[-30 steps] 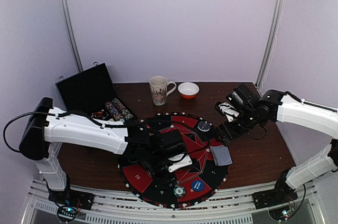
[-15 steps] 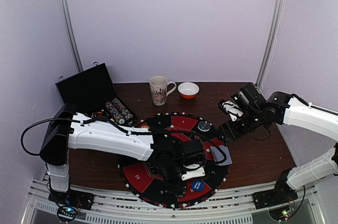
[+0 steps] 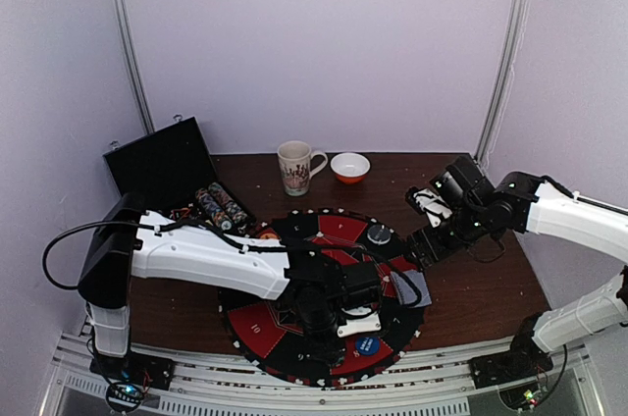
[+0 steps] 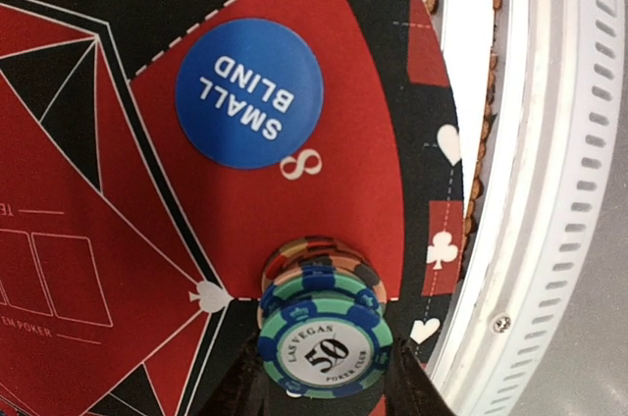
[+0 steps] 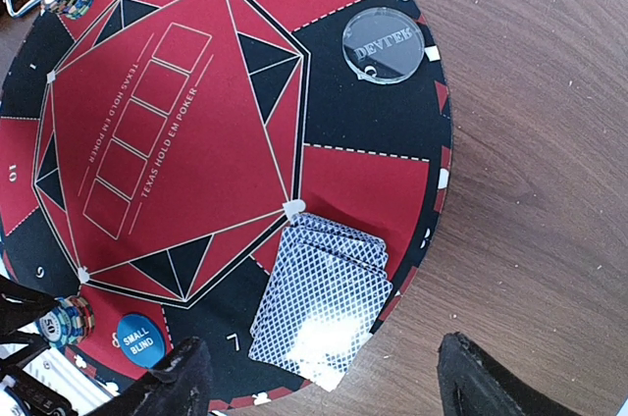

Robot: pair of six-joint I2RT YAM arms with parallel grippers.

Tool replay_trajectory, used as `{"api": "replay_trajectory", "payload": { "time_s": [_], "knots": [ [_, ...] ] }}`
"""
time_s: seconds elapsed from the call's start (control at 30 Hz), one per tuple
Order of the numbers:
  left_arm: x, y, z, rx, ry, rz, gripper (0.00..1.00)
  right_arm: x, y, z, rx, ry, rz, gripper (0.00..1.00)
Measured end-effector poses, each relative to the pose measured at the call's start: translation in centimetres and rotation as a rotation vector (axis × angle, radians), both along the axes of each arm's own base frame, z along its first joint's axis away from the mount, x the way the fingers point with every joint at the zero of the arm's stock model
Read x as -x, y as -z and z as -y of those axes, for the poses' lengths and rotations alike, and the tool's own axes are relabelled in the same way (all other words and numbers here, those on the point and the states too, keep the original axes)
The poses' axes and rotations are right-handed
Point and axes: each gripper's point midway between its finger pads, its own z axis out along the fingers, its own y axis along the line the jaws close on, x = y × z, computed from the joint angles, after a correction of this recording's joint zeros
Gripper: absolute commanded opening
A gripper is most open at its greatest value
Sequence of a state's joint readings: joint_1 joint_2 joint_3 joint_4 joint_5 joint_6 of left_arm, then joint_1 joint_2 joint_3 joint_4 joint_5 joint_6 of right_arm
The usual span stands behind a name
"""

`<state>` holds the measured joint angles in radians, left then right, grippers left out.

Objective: Distribute texas hold em gaming equipment
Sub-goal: Place the poker chip in the poker chips pile.

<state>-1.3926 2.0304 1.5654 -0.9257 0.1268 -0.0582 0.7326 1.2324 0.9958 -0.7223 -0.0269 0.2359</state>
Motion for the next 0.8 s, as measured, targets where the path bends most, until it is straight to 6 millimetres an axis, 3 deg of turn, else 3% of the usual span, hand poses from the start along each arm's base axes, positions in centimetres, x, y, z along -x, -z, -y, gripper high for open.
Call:
{"api": "replay_trajectory", "payload": {
  "time_s": [0.3,0.47,0.6,0.7,0.8],
  "knots": [
    [0.1,0.0,0.0,0.001,0.017,0.004,0.61,0.0,0.0,0.0,0.001,0.002,0.001,0.83],
    [-0.1,0.0,0.1,0.004,0.021,0.018,0.66,-0.2,0.0,0.3,0.009,0.017,0.008,0.85],
    [-0.5,-0.1,0.1,0.008,0.019,0.038,0.71,-0.3,0.0,0.4,0.008,0.039,0.006,0.97],
    [-1.5,-1.2,0.2,0.032,-0.007,0.056,0.78,-0.3,0.3,0.7,0.009,0.064,-0.004,1.0],
    [-3.8,-4.3,0.2,0.109,-0.08,0.08,0.83,0.1,1.7,1.0,0.022,0.085,-0.048,1.0]
  ]
}}
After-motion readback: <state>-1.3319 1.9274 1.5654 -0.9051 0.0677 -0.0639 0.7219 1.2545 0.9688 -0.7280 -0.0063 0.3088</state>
